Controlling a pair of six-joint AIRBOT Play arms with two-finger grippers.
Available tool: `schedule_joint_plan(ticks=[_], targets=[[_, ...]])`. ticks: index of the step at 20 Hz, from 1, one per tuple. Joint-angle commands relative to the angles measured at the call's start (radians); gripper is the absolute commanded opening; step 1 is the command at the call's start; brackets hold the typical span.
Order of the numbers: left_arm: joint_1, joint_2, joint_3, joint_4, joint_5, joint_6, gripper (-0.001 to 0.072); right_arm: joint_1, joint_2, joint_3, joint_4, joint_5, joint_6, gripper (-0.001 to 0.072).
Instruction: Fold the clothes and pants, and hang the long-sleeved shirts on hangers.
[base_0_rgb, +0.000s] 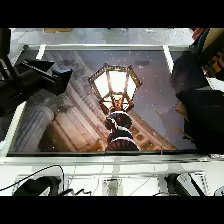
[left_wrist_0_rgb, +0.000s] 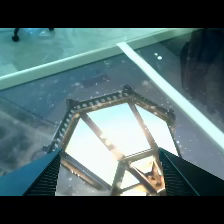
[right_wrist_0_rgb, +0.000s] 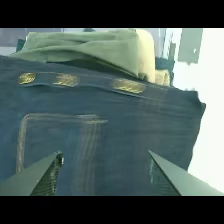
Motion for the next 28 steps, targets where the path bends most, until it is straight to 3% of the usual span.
schedule_joint_plan(ticks=[1,3,4,5,6,8,13,16,21,28], targets=[[0.0,0.002,0.001,0.0,0.006,0.0,0.0689,-0.018,-0.012,0.001,0.0,0.013,-0.031,0.0577],[0.0,0.002,0.001,0.0,0.006,0.0,0.0689,-0.017,-0.025,-0.001,0.058,-0.008,-0.146,0.0421],[0.0,0.002,0.001,0.0,0.006,0.0,0.0689,-0.017,-0.033,-0.001,0.113,-0.013,-0.174,0.0292],[0.0,0.002,0.001,0.0,0.006,0.0,0.069,-0.008,-0.039,-0.001,0.178,-0.025,-0.2,0.0101],[0.0,0.002,0.001,0.0,0.006,0.0,0.069,0.017,-0.045,-0.001,0.245,-0.047,-0.257,0.0034],[0.0,0.002,0.001,0.0,0.006,0.0,0.069,0.108,-0.055,-0.001,0.3,-0.061,-0.373,0.0034],[0.0,0.002,0.001,0.0,0.006,0.0,0.0689,0.476,-0.063,-0.001,0.286,-0.136,-0.538,0.0033],[0.0,0.002,0.001,0.0,0.006,0.0,0.0689,0.735,-0.065,-0.001,0.197,-0.209,-0.547,0.0033],[0.0,0.002,0.0,0.0,0.006,0.0,0.0689,1.064,-0.122,-0.001,-0.131,-0.185,-0.549,0.0033],[0.0,0.002,0.0,0.0,0.006,0.0,0.069,1.098,-0.142,-0.001,-0.106,-0.163,-0.546,0.0034]])
